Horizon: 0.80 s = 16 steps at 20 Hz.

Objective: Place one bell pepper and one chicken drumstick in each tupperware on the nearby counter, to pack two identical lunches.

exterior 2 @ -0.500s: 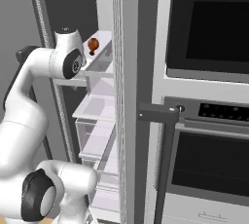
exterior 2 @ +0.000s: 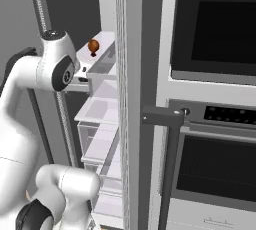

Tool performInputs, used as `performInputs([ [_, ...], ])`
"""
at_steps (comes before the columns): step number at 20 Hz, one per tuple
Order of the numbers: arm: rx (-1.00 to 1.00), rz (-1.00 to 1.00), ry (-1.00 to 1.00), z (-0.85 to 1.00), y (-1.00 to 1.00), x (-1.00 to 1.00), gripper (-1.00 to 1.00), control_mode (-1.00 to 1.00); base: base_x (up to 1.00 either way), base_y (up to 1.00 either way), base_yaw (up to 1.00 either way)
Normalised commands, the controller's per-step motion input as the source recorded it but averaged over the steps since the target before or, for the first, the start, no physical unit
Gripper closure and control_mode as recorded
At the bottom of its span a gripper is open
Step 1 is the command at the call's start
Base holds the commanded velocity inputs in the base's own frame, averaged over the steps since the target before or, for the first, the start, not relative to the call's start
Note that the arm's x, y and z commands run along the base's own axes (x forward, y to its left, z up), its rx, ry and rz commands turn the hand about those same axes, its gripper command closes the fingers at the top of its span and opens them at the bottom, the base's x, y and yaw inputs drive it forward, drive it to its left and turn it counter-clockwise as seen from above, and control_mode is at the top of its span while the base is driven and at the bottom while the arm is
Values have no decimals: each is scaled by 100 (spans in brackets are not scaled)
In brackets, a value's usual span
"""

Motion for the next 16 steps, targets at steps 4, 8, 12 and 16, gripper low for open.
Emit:
performInputs([
  [4,0,0,-51,61,0,-25,-100,-100,0,0,0],
  [8,0,0,-28,83,0,-1,-100,-100,0,0,0],
  [12,0,0,-26,74,0,0,-100,-100,0,0,0],
  [16,0,0,-25,50,1,25,-100,-100,0,0,0],
])
